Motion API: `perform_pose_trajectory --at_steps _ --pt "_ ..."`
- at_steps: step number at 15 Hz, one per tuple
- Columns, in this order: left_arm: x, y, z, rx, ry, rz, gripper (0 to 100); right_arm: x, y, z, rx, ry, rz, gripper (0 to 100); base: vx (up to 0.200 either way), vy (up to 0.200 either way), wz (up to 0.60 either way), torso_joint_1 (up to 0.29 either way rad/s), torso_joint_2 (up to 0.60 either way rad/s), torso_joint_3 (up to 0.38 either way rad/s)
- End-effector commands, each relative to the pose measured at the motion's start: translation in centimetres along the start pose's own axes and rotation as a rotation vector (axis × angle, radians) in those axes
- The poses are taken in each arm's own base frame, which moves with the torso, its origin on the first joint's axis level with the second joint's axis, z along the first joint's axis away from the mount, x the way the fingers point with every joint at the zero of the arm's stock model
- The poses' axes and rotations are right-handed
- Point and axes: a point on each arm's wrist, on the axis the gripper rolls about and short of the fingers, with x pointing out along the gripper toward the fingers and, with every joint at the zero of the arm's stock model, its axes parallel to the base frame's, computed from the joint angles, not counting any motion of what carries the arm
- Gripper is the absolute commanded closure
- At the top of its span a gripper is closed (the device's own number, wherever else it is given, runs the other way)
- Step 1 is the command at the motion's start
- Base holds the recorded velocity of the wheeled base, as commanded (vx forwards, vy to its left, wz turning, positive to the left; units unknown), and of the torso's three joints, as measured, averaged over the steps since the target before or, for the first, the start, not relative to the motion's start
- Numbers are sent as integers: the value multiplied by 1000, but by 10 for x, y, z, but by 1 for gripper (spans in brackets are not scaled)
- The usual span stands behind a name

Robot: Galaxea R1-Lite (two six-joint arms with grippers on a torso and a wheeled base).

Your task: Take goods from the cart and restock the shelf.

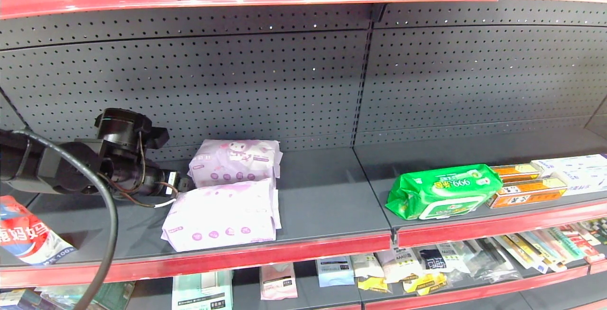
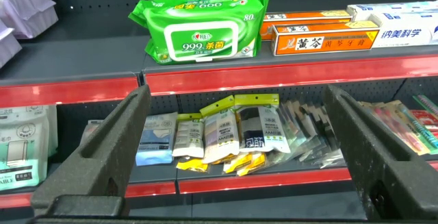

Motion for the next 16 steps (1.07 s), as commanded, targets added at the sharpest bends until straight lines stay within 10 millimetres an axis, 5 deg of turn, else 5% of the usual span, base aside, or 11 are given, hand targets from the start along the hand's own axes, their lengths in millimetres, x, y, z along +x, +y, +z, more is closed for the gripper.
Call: perform_pose_trajectory --at_steps 1,7,11,16 --pt "0 0 0 1 -2 -1 0 0 0 0 0 1 1 0 0 0 0 0 0 0" --pt "-6 0 15 18 -108 3 0 0 0 0 0 1 0 0 0 0 0 0 0 0" --pt "-53 1 19 71 -246 -114 0 0 0 0 0 1 1 0 0 0 0 0 0 0" --pt "-110 8 -8 81 -337 -138 0 0 0 0 0 1 1 0 0 0 0 0 0 0"
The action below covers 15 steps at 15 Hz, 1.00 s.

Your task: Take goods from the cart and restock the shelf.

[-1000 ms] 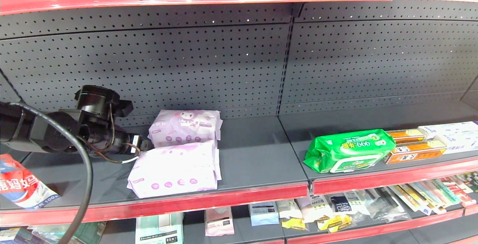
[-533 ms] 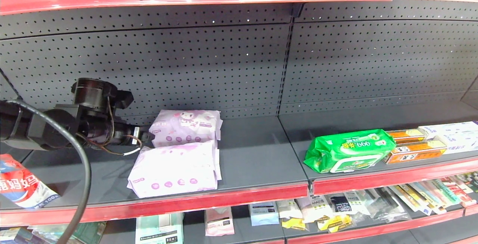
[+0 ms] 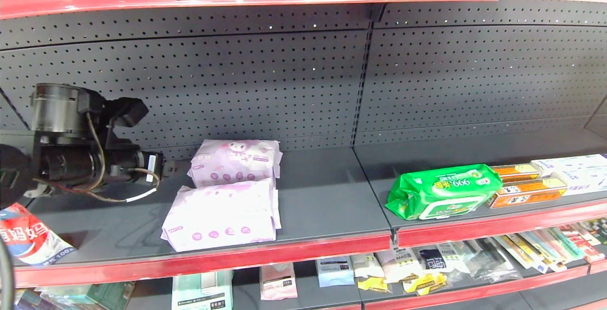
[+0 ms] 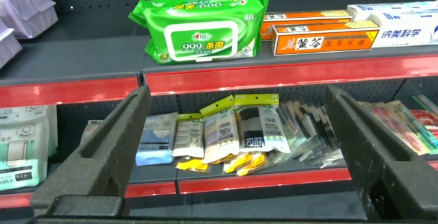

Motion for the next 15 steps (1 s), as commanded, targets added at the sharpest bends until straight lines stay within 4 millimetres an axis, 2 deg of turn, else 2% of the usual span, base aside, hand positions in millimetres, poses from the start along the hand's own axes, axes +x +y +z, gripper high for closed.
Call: perform_pose_trajectory --at_steps 1,2,3,4,6,7,8,9,10,13,15 --pt "-49 -2 -7 20 -88 13 0 0 0 0 0 1 0 0 0 0 0 0 0 0" --pt "-60 -4 -11 28 -106 0 0 0 0 0 0 1 0 0 0 0 0 0 0 0" --pt "-102 -8 -29 41 -192 -47 0 0 0 0 0 2 1 0 0 0 0 0 0 0" --pt "-129 -12 -43 54 -255 -86 0 0 0 0 0 1 1 0 0 0 0 0 0 0" --pt "-160 -21 -73 87 -336 -130 0 0 0 0 0 1 1 0 0 0 0 0 0 0" --pt "-170 -23 -83 97 -367 -120 0 0 0 0 0 1 1 0 0 0 0 0 0 0" --pt "-190 -30 -107 100 -443 -94 0 0 0 0 0 2 1 0 0 0 0 0 0 0" --pt "-197 -35 -117 92 -477 -97 0 0 0 0 0 1 0 0 0 0 0 0 0 0" --pt "-203 -41 -139 82 -508 -103 0 0 0 0 0 2 1 0 0 0 0 0 0 0" --pt "-199 -53 -204 72 -558 -76 0 0 0 0 0 2 1 0 0 0 0 0 0 0" --pt "-191 -55 -236 40 -565 13 0 0 0 0 0 1 1 0 0 0 0 0 0 0"
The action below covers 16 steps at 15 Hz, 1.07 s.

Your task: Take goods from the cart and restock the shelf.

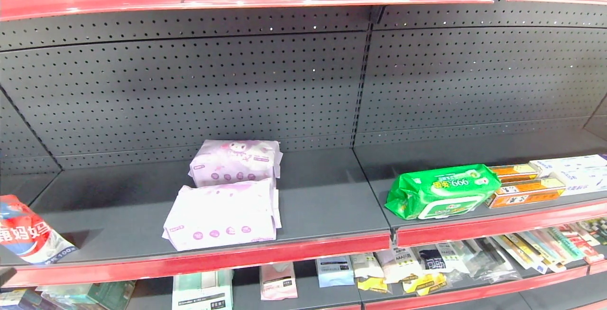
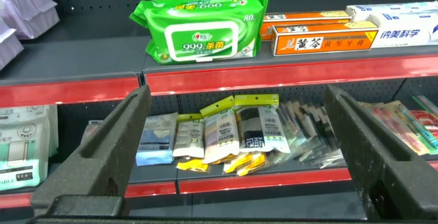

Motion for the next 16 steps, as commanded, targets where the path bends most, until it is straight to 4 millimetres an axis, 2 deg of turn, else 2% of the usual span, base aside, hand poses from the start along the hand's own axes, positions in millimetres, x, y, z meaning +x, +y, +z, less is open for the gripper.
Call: perform_pose_trajectory --at_steps 1,3,6,7,8,9,11,12,13,15,16 --pt "-17 -10 -55 4 -55 139 0 0 0 0 0 1 1 0 0 0 0 0 0 0" --pt "-17 -6 -56 -22 -29 290 0 0 0 0 0 1 -1 0 0 0 0 0 0 0" --pt "-18 -5 -55 -25 -38 358 0 0 0 0 0 2 -1 0 0 0 0 0 0 0" --pt "-19 -3 -55 -37 -35 472 0 0 0 0 0 2 -1 0 0 0 0 0 0 0" --pt "-19 -2 -55 -62 -37 499 0 0 0 0 0 1 -1 0 0 0 0 0 0 0" --pt "-19 -3 -56 -64 -36 495 0 0 0 0 -2 2 -1 0 0 0 0 0 0 0" --pt "-18 -6 -55 0 -35 334 0 0 0 0 -5 1 1 0 0 0 0 0 0 0" --pt "-18 -6 -55 5 -37 313 0 0 0 0 -5 1 1 0 0 0 0 0 0 0" --pt "-18 -9 -51 51 -63 206 0 0 0 0 -2 2 1 0 0 0 0 0 0 0" --pt "-22 -4 -30 35 -86 425 0 0 0 0 -2 2 1 0 0 0 0 0 0 0" --pt "-23 -3 -20 22 -99 452 0 0 0 0 -5 2 1 0 0 0 0 0 0 0"
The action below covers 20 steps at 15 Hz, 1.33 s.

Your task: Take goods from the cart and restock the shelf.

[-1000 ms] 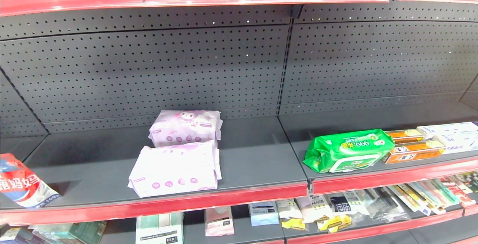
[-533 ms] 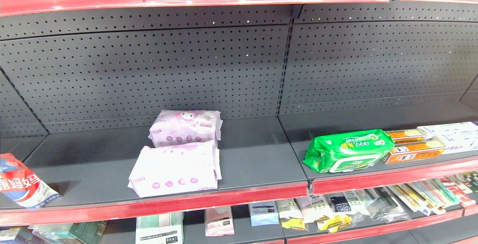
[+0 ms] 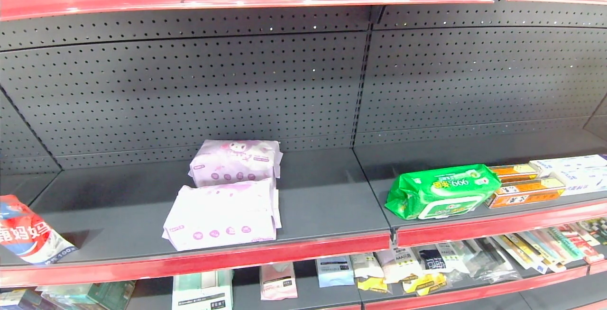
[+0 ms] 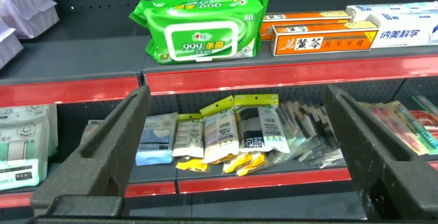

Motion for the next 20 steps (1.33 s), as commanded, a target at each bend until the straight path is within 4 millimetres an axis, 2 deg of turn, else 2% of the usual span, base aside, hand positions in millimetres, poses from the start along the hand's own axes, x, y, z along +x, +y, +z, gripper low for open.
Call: perform_pose_trajectory --at_steps 1,2,3,6,11,13,16,19,20 --pt "5 8 55 -22 -39 79 0 0 0 0 -3 1 -1 0 0 0 0 0 0 0" --pt "7 8 58 -22 -34 78 0 0 0 0 -3 1 -1 0 0 0 0 0 0 0" --pt "17 9 60 -63 23 62 0 0 0 0 -1 1 -1 0 0 0 0 0 0 0" --pt "20 8 50 -95 67 60 0 0 0 0 2 1 1 0 0 0 0 0 0 0" --pt "7 0 -1 -102 75 -31 0 0 0 0 2 0 1 0 0 0 0 0 0 0" --pt "2 -2 -15 -111 57 -47 0 0 0 0 -3 1 -1 0 0 0 0 0 0 0" --pt "3 -1 -15 -121 88 67 0 0 0 0 -3 1 1 0 0 0 0 0 0 0" --pt "1 4 -16 -171 73 316 0 0 0 0 0 1 1 0 0 0 0 0 0 0" --pt "2 2 -17 -185 74 235 0 0 0 0 -1 1 1 0 0 0 0 0 0 0"
